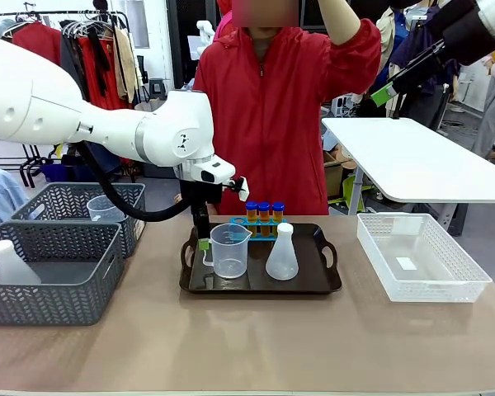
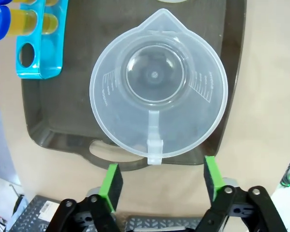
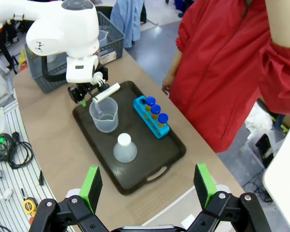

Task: Prepare the laboratory tools.
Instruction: Pick up one Large Measuring Cup and place it on the Handle tray.

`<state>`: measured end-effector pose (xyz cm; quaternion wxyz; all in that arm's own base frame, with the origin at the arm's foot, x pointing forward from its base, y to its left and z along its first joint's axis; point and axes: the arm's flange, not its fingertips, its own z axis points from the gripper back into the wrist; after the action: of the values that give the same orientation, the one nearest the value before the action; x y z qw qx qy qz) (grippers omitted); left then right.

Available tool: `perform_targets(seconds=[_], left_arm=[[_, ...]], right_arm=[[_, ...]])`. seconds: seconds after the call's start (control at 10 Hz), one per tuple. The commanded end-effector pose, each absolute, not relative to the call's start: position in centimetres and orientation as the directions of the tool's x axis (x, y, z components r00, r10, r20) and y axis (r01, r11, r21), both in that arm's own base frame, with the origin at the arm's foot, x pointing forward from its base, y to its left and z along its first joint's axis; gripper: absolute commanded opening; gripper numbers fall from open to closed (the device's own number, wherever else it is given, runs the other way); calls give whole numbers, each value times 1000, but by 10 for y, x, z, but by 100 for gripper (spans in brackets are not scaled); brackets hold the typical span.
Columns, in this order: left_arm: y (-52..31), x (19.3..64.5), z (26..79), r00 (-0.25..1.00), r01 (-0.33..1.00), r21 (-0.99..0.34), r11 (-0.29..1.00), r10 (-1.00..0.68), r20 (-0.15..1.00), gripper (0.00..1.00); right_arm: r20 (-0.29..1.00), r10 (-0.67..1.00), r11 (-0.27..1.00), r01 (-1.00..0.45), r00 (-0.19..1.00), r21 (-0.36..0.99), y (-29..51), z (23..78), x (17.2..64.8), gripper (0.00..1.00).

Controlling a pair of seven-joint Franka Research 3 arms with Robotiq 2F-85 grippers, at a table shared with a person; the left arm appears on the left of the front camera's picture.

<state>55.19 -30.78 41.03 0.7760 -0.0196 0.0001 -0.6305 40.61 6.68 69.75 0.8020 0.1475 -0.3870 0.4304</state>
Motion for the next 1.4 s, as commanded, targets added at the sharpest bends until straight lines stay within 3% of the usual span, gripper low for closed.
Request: perform_targets(seconds=[0.0,1.3], left_arm=[[-302,546,420,217,975,-58,214,-975,41,100],[-304,549,429,222,975,-30,221,-974,47,100]], right_arm=[[754,570,582,-808,326,-91,66,698,406,100],[754,570,582,-808,326,-91,66,698,406,100]])
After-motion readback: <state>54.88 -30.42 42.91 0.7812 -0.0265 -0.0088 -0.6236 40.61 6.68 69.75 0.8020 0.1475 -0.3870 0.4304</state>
